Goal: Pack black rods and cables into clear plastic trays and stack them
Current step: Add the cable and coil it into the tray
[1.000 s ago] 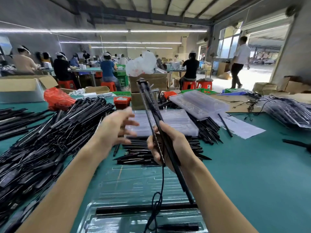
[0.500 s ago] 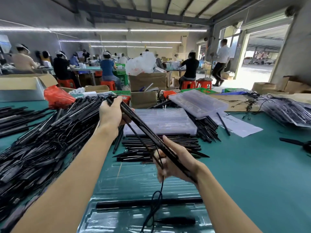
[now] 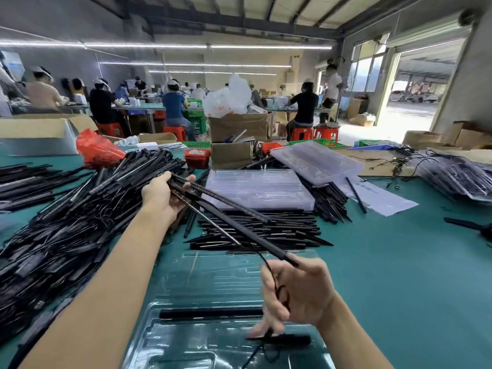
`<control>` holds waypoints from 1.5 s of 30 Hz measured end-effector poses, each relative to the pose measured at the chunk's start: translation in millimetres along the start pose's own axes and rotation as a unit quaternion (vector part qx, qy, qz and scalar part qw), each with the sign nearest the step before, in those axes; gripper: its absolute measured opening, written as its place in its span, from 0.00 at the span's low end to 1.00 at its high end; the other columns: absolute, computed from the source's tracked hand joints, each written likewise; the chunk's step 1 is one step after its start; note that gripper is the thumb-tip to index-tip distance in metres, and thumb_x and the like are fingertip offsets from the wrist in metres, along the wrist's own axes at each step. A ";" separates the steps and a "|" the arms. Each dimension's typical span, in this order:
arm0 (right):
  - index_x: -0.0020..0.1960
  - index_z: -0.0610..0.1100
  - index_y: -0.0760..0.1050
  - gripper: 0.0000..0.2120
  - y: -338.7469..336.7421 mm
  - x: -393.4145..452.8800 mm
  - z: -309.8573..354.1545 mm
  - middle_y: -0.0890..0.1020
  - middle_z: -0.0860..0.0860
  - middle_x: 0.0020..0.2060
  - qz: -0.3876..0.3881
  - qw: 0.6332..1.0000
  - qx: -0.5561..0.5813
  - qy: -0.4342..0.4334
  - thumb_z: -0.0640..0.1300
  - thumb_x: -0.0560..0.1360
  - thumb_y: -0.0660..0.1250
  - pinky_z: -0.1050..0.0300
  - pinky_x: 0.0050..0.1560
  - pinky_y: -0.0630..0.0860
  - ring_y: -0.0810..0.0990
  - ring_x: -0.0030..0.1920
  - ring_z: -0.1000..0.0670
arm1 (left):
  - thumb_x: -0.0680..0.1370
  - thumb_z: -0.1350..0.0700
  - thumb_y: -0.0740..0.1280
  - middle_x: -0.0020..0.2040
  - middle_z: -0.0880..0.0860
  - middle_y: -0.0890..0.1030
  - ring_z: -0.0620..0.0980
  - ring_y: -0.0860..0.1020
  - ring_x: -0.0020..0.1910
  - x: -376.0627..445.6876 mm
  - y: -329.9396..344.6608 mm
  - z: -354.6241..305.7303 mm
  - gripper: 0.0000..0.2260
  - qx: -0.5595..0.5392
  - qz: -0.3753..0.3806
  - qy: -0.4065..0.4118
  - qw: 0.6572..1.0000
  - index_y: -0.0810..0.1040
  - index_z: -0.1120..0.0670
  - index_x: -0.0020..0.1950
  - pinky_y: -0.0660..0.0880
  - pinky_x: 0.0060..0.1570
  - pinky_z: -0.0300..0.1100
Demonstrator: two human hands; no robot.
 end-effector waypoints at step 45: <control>0.56 0.39 0.83 0.15 62.0 -2.0 121.6 0.67 0.48 0.33 -0.274 0.932 -0.231 -0.050 0.34 0.70 0.69 0.69 0.18 0.58 0.63 0.23 0.60 | 0.81 0.55 0.57 0.39 0.61 0.85 0.56 0.83 0.33 -42.4 -110.5 87.9 0.03 -0.001 -0.099 0.039 0.994 0.66 0.54 0.52 0.80 0.31 0.48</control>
Point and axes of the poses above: each hand's wrist, its own x-axis towards the middle knuckle, its own y-axis out of the palm, z = x × y, the point moved 8 cm from there along x, towards the middle knuckle
